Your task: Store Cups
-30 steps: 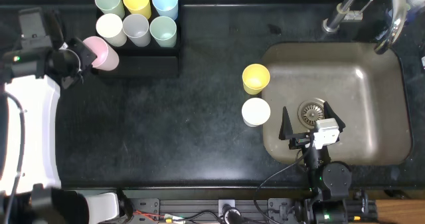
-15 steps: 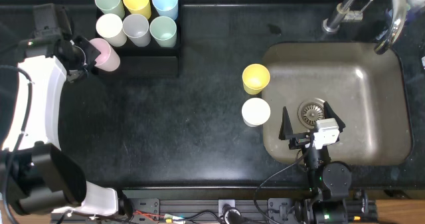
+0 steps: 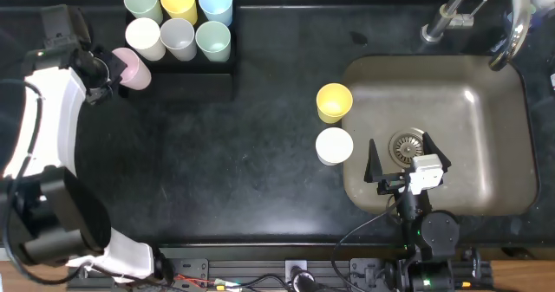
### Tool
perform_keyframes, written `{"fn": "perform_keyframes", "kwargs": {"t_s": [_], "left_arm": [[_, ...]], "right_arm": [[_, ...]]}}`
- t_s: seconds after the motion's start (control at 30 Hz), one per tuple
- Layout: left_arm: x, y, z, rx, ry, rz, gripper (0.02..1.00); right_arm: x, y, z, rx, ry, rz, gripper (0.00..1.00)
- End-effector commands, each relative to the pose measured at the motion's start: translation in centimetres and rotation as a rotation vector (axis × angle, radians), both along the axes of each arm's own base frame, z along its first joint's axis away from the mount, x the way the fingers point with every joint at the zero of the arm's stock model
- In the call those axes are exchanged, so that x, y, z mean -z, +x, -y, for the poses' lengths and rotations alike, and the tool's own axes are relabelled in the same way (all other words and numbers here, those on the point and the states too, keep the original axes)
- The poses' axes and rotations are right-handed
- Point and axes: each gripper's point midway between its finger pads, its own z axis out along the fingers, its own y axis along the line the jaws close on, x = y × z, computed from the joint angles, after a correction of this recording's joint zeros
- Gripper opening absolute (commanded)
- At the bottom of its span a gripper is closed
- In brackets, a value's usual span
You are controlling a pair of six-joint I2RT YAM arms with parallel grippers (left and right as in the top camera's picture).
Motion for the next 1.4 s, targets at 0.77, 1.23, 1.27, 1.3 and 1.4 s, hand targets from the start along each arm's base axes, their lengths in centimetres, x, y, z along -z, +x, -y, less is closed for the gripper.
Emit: {"fn": "perform_keyframes", "kwargs": {"t_s": [0.77, 1.23, 1.27, 1.3, 1.4], "left_arm": [[3.1, 0.3, -0.7, -0.022, 0.021, -0.068, 0.038], [3.1, 0.4, -0.2, -0.006, 0.014, -0.067, 0.746], [3.1, 0.4, -0.1, -0.005, 0.011, -0.065, 0.750], [3.0, 0.4, 0.0, -0.003, 0.006, -0.066, 0.750], [2.2, 0.2, 0.1, -0.001, 0.002, -0.080, 0.752]], "right_arm": [[0.4, 0.0, -0.2, -0.008, 0.003, -0.001, 0.996], [0.4, 0.0, -0.2, -0.008, 0.003, -0.001, 0.996], [0.4, 0.0, -0.2, -0.008, 0.003, -0.001, 0.996], [0.4, 0.0, -0.2, -0.008, 0.003, -0.001, 0.996], [0.4, 0.0, -0.2, -0.008, 0.003, -0.001, 0.996]]}}
